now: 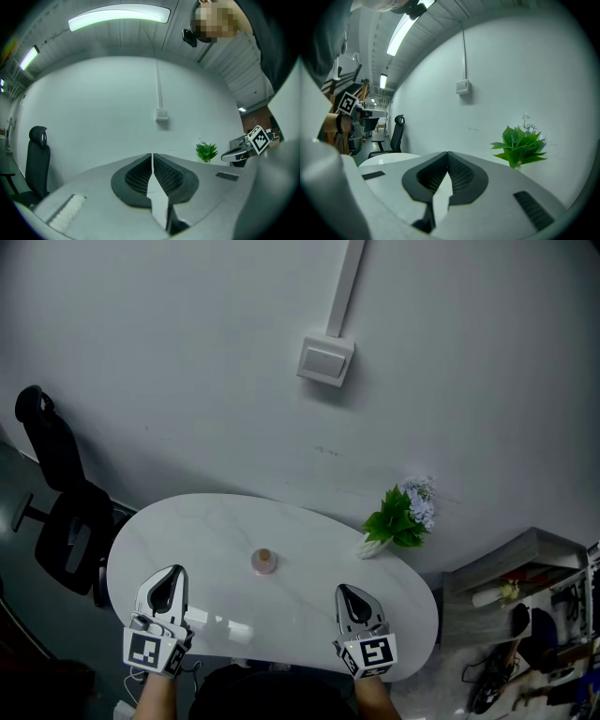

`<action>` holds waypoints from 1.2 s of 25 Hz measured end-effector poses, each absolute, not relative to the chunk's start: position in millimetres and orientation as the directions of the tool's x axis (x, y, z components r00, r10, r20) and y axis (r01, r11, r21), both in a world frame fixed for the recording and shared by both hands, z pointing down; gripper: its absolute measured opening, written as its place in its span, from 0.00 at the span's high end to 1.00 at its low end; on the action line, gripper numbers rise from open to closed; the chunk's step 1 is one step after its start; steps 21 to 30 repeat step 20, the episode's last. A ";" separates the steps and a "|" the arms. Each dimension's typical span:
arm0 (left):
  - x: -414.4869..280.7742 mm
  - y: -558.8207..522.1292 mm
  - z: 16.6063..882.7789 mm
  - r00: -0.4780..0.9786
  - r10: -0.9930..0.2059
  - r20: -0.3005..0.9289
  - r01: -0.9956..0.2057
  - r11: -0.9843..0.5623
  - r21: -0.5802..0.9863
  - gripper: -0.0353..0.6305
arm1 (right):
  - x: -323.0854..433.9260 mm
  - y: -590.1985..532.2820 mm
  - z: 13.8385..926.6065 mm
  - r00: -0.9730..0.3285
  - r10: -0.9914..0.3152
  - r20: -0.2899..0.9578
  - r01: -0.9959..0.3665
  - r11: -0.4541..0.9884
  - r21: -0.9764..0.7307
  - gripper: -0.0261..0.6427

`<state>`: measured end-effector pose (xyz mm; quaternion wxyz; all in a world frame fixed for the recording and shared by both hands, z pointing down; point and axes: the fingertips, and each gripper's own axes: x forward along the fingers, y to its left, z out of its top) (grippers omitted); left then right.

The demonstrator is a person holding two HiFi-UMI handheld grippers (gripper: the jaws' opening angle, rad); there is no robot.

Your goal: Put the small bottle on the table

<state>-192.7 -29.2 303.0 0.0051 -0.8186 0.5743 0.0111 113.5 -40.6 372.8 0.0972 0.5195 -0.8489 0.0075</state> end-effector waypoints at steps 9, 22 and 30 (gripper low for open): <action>-190.5 -28.1 308.4 0.343 -0.939 -0.017 -0.939 -0.343 0.016 0.93 | 113.7 -38.5 373.5 -0.439 -0.881 0.177 -0.884 0.458 0.089 0.95; -189.7 -29.1 312.5 0.343 -0.939 -0.003 -0.939 -0.343 0.020 0.93 | 112.5 -40.2 374.1 -0.448 -0.877 0.172 -0.882 0.465 0.078 0.95; -189.7 -29.1 312.5 0.343 -0.939 -0.003 -0.939 -0.343 0.020 0.93 | 112.5 -40.2 374.1 -0.448 -0.877 0.172 -0.882 0.465 0.078 0.95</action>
